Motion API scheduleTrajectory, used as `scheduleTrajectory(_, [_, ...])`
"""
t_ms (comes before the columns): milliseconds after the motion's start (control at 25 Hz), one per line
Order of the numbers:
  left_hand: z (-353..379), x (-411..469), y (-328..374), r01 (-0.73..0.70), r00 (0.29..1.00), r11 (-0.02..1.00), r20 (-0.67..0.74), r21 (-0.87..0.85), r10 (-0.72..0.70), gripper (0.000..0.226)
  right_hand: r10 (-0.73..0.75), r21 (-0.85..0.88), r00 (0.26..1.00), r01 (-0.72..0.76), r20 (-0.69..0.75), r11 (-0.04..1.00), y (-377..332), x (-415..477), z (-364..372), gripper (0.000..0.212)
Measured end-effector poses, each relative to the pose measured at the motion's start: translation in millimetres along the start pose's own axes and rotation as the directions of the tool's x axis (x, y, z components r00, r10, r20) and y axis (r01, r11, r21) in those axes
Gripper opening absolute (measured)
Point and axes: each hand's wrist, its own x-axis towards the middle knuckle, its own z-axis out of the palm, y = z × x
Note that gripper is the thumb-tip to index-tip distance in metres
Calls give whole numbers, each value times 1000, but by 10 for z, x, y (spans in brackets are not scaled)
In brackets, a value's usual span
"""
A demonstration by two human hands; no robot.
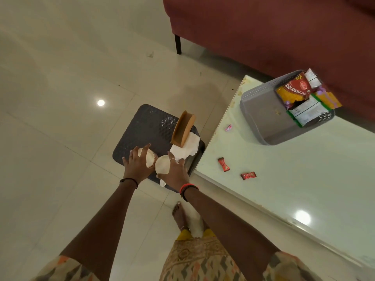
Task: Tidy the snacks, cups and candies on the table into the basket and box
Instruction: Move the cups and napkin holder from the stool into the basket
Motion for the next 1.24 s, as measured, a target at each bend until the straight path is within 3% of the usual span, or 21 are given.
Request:
scheduleTrajectory(280, [-22, 175, -151, 15, 995, 984, 104, -180, 4, 90, 88, -93, 993, -95, -81, 991, -161, 103, 162, 87])
scheduleTrajectory(760, [-491, -91, -69, -97, 984, 994, 148, -51, 104, 84, 154, 45, 976, -149, -152, 988, -253, -244, -97, 88])
scheduleTrajectory(1040, [-990, -64, 457, -234, 964, 972, 133, 6, 232, 88, 217, 169, 946, -180, -242, 969, -144, -417, -759, 84])
scheduleTrajectory(1240, [-1195, 35, 1148, -323, 940, 945, 101, -44, 326, 89, 276, 270, 906, -192, -321, 944, 91, -456, -1404, 89])
